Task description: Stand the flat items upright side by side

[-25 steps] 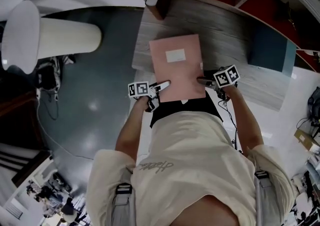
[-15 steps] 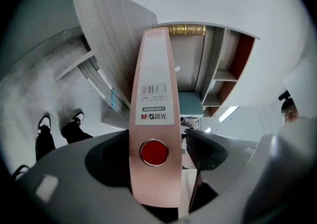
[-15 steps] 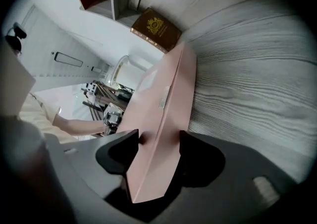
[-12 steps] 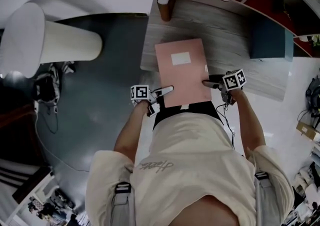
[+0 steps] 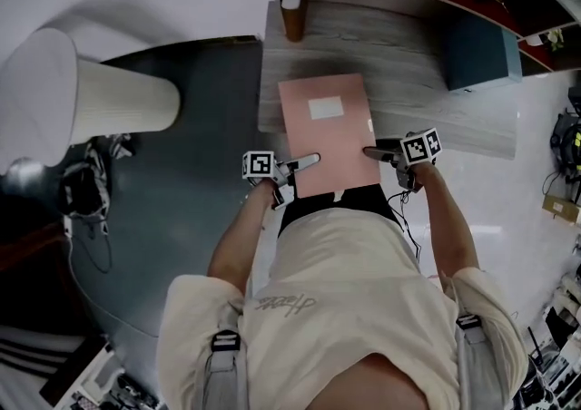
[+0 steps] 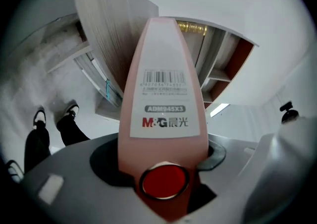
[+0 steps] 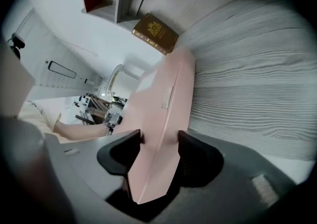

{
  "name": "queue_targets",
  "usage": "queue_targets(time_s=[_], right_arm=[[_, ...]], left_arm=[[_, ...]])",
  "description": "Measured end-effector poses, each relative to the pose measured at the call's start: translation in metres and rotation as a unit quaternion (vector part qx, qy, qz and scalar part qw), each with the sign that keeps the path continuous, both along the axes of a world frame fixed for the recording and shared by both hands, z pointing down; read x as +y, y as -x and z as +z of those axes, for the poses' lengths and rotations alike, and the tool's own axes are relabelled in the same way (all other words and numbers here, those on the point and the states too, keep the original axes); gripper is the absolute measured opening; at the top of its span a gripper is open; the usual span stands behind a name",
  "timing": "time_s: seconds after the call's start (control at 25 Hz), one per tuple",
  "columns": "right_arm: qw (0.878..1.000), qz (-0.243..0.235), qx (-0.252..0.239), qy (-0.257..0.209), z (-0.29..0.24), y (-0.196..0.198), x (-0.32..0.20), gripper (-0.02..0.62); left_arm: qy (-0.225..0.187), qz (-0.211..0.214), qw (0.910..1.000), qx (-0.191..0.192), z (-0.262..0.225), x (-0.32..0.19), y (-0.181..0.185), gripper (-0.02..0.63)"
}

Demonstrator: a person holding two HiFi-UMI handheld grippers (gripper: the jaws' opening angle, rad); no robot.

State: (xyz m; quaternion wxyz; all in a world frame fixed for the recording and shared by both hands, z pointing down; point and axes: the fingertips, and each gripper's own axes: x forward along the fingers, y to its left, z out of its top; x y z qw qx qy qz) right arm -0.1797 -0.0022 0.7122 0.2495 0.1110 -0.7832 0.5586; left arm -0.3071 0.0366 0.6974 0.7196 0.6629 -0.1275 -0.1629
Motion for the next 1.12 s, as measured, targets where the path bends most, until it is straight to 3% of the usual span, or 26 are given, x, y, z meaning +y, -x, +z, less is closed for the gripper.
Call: queue_targets(time_s=[0.12,0.16,0.24,0.28,0.36,0.52,0.68,0.84,0.96,1.12], right_arm=[[0.999,0.038,0.005,-0.015,0.003,-0.004,0.000,0.229],[0.999,0.047,0.006,-0.020,0.002,-0.005,0.000,0.221],[0.998,0.058,0.013,-0.031,0.001,-0.007,0.002,0.213],[0.997,0.063,0.016,-0.035,0.002,-0.008,0.003,0.215],[0.996,0.078,0.018,-0.040,0.001,-0.011,0.006,0.215],[0.991,0.119,0.016,-0.062,-0.007,-0.021,0.008,0.215],[0.985,0.147,0.014,-0.083,-0.014,-0.040,0.018,0.215],[0.976,0.199,-0.001,-0.091,-0.021,-0.074,0.025,0.215],[0.966,0.236,-0.007,-0.103,-0.026,-0.105,0.028,0.203],[0.953,0.272,0.004,-0.135,-0.033,-0.151,0.039,0.187]], left_arm=[[-0.040,0.029,0.9932,-0.105,0.017,-0.006,0.009,0.313],[-0.043,0.034,0.9916,-0.117,0.014,-0.006,0.008,0.307],[-0.038,0.036,0.9948,-0.088,-0.006,-0.006,-0.003,0.296],[-0.037,0.042,0.9930,-0.105,-0.007,-0.005,-0.003,0.294],[-0.045,0.059,0.9843,-0.160,-0.003,-0.003,-0.002,0.293],[-0.101,0.094,0.9661,-0.218,-0.016,-0.006,-0.010,0.291],[-0.154,0.124,0.9392,-0.280,-0.027,-0.003,-0.024,0.291],[-0.202,0.126,0.9141,-0.329,-0.039,-0.010,-0.043,0.291],[-0.213,0.120,0.9076,-0.341,-0.048,-0.020,-0.062,0.290],[-0.201,0.100,0.9102,-0.348,-0.055,-0.033,-0.091,0.291]])
